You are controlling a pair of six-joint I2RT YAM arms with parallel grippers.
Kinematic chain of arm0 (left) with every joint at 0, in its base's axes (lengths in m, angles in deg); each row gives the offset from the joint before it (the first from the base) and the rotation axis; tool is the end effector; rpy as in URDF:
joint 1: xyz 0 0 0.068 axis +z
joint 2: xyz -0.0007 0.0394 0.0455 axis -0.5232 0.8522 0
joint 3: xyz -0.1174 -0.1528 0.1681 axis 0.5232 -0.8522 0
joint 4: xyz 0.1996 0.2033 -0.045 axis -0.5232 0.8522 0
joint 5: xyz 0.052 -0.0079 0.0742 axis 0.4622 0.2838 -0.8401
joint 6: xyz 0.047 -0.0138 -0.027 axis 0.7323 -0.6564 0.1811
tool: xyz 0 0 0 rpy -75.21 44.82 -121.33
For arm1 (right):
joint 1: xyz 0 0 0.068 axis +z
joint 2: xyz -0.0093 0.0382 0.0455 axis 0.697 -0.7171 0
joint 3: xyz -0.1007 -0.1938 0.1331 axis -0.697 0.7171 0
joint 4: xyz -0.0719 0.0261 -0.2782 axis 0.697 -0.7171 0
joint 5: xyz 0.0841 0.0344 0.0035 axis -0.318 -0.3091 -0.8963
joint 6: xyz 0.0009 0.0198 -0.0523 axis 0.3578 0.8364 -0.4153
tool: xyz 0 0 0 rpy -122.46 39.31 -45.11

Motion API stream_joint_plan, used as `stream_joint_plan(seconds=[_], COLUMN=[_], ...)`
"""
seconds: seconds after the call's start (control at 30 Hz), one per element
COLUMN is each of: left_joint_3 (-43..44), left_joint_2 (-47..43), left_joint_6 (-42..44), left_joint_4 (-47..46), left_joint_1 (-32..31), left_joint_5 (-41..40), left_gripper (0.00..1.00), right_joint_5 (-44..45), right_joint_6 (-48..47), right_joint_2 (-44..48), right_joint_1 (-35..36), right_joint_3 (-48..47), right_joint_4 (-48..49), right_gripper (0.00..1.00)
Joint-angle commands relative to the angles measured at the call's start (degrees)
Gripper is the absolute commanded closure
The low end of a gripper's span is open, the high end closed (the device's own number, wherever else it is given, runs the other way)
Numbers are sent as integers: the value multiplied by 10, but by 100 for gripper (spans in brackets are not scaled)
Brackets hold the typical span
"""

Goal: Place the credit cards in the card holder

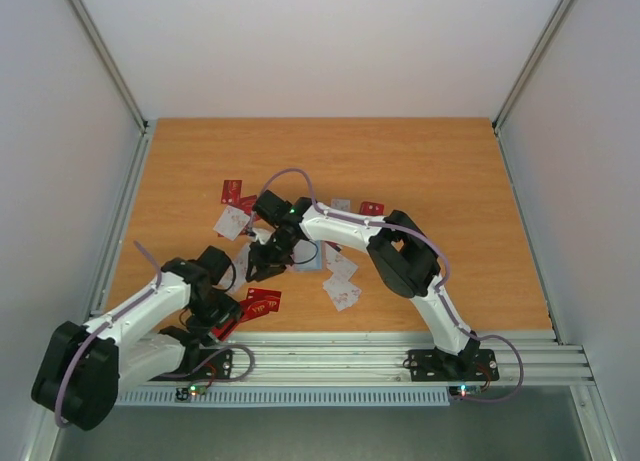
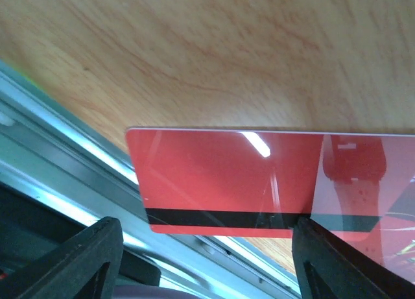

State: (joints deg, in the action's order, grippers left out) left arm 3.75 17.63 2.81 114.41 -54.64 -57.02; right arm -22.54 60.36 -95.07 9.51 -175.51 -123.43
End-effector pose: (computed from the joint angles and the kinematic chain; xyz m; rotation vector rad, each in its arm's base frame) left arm 0.1312 -0.0656 0.1072 1.2324 -2.6264 0.1272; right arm 0.2605 0.3990 0.1335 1.3553 -2.4826 -1.2225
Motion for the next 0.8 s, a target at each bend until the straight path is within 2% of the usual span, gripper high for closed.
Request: stream_joint_plan(seconds=[0.0, 0.37, 0.47, 0.57, 0.77], left_joint_3=[-37, 7, 77, 133, 207], left_joint_2=[38, 118, 109, 57, 1], left_joint_6=[-2, 29, 83, 141, 223], left_joint_4=[-47, -142, -79, -10, 99], left_joint_1=[-1, -39, -48, -49, -38], left_joint_5=[-12, 30, 10, -11, -88], left_gripper=[29, 35, 34, 30, 25], right_joint_5=[14, 39, 40, 39, 44], right_joint_6=[5, 12, 5, -7, -20], right_joint_2=[5, 85, 118, 144, 182], right_joint_1=[-1, -46, -62, -72, -74], right_joint_3=[5, 68, 93, 111, 137], right_joint_4=[4, 3, -2, -11, -27], right_gripper=[72, 72, 72, 72, 72])
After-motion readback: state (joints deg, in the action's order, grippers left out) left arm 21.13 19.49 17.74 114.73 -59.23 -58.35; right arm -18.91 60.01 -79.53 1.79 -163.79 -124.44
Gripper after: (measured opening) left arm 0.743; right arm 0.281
